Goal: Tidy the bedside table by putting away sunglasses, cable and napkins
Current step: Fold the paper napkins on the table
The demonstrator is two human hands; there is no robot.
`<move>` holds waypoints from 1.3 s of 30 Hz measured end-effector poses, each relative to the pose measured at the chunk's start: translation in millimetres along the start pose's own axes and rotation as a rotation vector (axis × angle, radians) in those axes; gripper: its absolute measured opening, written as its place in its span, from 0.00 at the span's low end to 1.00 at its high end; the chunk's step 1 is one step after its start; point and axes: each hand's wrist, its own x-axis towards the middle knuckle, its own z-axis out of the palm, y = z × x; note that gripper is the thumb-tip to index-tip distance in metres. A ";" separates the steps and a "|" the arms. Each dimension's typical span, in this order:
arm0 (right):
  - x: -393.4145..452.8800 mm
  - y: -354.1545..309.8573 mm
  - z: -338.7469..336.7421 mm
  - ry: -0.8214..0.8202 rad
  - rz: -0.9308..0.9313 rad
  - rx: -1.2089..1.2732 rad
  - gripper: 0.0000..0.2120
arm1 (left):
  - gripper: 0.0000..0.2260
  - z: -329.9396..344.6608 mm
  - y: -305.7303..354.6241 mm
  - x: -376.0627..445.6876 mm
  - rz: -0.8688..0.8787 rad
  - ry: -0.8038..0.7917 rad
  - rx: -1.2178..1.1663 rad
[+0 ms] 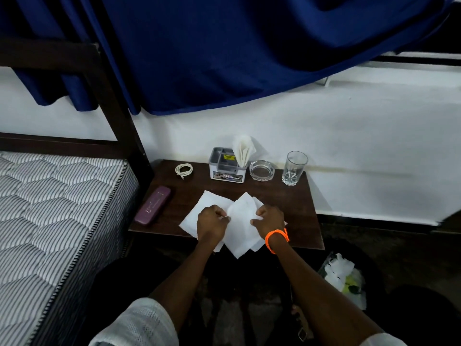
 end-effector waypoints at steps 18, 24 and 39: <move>6.3 -2.8 -1.4 -0.026 0.227 0.551 0.05 | 0.13 -4.9 -3.4 1.3 -0.304 0.020 -0.368; 9.9 3.6 -2.9 0.035 0.172 0.398 0.08 | 0.12 -8.5 -10.1 3.0 -0.281 0.021 -0.258; 16.3 -1.5 4.5 0.107 0.431 0.830 0.10 | 0.09 -3.3 -8.2 -2.4 -0.383 -0.041 -0.438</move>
